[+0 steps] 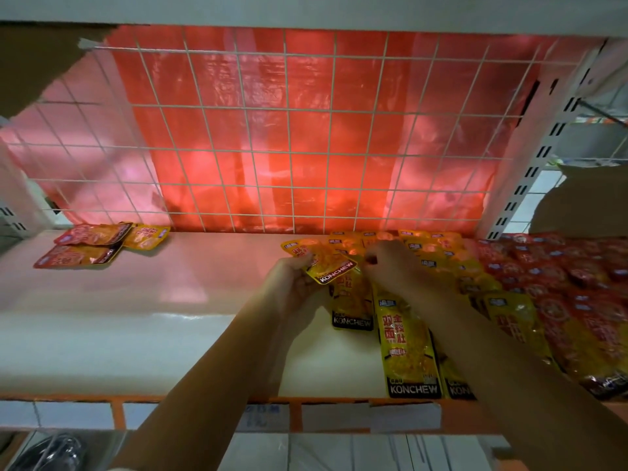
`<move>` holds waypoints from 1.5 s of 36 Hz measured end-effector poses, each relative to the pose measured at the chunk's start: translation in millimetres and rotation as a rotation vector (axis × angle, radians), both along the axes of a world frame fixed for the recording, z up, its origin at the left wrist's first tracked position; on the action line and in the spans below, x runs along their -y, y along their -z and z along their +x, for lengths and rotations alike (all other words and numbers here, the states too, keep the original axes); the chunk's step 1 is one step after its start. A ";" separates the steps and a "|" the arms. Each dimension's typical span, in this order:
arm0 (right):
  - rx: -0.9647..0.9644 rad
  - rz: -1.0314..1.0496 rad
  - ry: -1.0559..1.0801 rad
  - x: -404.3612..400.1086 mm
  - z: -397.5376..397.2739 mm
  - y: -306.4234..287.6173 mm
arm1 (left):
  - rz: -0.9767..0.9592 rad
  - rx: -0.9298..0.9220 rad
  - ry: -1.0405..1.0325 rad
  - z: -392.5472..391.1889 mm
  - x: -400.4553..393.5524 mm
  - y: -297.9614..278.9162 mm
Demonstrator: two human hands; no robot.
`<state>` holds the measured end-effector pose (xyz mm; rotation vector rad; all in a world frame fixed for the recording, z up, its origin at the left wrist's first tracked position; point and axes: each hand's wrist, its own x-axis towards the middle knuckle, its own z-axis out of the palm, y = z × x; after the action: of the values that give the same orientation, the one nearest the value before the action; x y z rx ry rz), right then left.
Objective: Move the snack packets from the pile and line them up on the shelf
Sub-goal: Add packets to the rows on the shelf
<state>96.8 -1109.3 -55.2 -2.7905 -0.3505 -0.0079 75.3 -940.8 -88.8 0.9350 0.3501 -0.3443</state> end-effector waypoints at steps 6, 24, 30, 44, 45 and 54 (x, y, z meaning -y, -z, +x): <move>-0.023 -0.008 0.022 0.9 3.2 1.2 | -0.008 -0.020 0.019 -1.3 5.5 -1.5; -0.024 0.473 0.050 17.8 -3.3 -3.7 | 1.054 0.195 0.464 -21.7 4.4 -16.5; -0.017 0.417 0.106 20.0 -9.7 -4.8 | 1.232 0.174 0.560 -21.2 18.6 -15.2; 0.077 0.084 0.052 -5.7 -16.6 -7.4 | 1.513 0.317 0.622 -26.6 21.8 -20.9; 0.093 0.063 0.033 -11.0 -17.0 -9.0 | 1.588 0.320 0.620 -27.2 17.4 -22.6; 0.104 0.046 -0.140 -113.5 -8.1 4.3 | 2.110 0.397 0.185 -34.4 -83.6 -30.5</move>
<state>88.6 -995.8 -59.5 -2.7199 -0.5632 -0.1264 40.9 -857.2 -58.3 3.0525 0.1435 0.2246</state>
